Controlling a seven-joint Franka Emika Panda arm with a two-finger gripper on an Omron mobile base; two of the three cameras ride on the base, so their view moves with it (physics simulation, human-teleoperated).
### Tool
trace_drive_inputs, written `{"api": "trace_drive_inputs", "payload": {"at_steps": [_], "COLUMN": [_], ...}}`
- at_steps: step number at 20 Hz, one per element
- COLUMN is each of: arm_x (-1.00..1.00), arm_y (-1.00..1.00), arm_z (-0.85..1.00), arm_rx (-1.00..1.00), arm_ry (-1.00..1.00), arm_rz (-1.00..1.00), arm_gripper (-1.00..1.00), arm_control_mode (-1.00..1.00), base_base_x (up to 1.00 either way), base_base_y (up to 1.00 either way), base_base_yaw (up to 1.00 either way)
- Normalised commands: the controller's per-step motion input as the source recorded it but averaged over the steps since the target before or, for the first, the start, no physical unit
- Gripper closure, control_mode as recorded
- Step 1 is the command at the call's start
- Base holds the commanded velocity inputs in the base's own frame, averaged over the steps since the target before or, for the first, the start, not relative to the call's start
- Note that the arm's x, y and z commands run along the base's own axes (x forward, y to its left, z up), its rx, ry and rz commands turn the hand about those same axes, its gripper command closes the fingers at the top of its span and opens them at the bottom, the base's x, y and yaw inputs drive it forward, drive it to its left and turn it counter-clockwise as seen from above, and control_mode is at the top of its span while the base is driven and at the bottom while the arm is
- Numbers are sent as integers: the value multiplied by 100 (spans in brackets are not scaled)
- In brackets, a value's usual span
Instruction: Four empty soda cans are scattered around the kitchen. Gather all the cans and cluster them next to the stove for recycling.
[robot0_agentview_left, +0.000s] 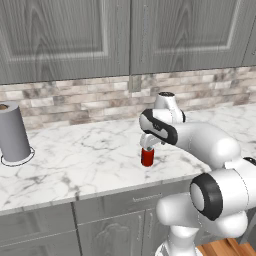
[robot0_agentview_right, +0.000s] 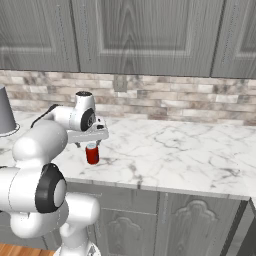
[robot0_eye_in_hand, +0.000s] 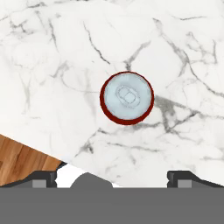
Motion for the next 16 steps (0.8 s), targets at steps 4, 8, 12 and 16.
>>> {"api": "trace_drive_inputs", "payload": {"at_steps": [4,8,12,16], "arm_x": [23,17,11,12], "arm_y": [2,2,1,2], "arm_z": [-18,-19,-19,-11], "arm_rx": [-6,-3,0,0], "arm_ry": [0,0,0,0], "arm_rz": [7,6,8,7], "arm_gripper": [-100,-100,-100,-100], "arm_control_mode": [-100,-100,-100,-100], "base_base_x": [0,0,0,0], "base_base_y": [0,0,0,0], "base_base_yaw": [0,0,0,0]}}
